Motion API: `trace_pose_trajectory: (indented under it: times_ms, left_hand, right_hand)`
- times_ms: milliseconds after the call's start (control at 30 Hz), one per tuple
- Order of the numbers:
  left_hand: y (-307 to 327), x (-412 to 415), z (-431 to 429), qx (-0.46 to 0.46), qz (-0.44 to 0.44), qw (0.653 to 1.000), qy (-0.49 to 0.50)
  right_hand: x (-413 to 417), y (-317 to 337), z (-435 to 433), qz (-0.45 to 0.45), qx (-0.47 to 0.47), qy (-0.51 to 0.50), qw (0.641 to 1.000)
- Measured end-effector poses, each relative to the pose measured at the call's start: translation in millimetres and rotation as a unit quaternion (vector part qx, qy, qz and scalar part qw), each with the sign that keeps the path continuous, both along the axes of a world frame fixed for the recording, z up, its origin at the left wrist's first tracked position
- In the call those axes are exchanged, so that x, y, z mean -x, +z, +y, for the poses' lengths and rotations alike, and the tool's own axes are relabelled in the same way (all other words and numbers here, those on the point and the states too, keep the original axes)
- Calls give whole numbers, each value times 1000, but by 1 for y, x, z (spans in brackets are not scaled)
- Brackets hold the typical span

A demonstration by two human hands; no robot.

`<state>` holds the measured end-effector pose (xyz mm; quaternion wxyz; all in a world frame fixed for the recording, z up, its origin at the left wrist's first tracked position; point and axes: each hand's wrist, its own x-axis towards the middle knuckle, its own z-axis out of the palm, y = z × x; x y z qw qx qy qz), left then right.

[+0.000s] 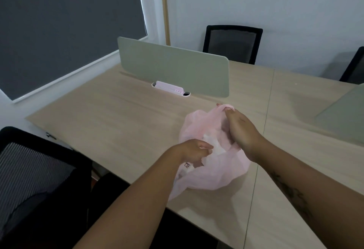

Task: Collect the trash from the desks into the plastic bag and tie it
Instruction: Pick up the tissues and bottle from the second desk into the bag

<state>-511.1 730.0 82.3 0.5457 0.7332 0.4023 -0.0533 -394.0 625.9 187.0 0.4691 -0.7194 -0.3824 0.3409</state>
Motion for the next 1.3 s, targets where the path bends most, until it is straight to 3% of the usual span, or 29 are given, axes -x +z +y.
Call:
trace_pose_trajectory:
  times_ms: [167,300,400,500,567,633,700,800,967,1300]
  left_hand:
    - [11,68,18,-26,-36,995,85]
    - [17,145,28,-184,-32,957,220]
    - [24,235,30,-322,38,895,306]
    - [33,339,19,-450,222,794,344]
    - [42,400,3,-480,358,708,374]
    - [48,454,-17,-442,439,665,411]
    - [43,494,-33,-326,442,690,472]
    - [24,512,-51,-185,283,761,554]
    - [16,494,-67,-244,172,762,575]
    - [12,432,-104,-240,143,749,600]
  right_hand:
    - [17,-8,19,-38,-2,51,998]
    - [46,-20,45,-65,-17,74,995]
    - [72,-27,64,-76,-36,101,991]
    - [99,-33,81,-96,-52,123,986]
    - [117,-37,91,-113,-61,133,983]
    - [132,-42,99,-124,-70,147,979]
    - [144,-45,104,-132,-77,159,975]
    - [155,-50,110,-139,-82,168,973]
    - [159,-53,114,-148,-98,161,971]
    - [126,-28,112,-259,-113,79,956]
